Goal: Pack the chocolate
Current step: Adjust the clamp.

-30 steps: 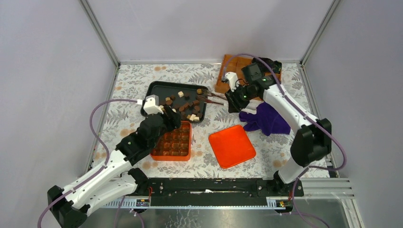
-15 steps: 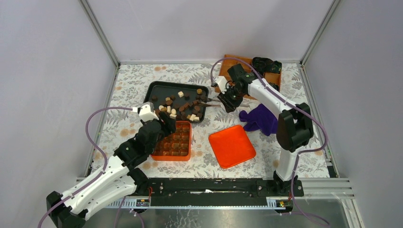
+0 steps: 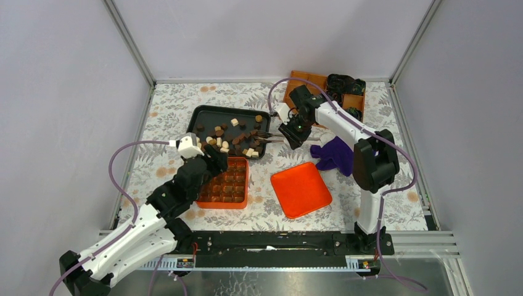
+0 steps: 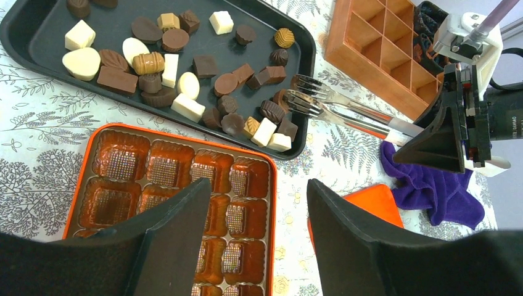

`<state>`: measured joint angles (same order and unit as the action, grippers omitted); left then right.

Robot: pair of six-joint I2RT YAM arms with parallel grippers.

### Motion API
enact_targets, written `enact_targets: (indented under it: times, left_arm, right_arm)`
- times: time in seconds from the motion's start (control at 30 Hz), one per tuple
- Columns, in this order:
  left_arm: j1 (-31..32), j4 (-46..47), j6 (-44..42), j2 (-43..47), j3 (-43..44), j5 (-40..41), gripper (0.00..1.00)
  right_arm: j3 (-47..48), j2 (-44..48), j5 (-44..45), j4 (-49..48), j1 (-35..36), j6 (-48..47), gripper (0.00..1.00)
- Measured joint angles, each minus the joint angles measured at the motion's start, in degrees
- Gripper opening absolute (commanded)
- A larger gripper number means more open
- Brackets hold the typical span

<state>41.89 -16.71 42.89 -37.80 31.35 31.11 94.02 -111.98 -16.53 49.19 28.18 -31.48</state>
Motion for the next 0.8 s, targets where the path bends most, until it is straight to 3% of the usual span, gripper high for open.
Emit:
enact_targets:
  times: [0.8]
  left_arm:
    - [-0.2,1.57,0.52,0.81,-0.98,-0.02,0.66]
  right_arm:
    - [3.19,-3.17,-0.07,2.47,1.05,0.35,0.45]
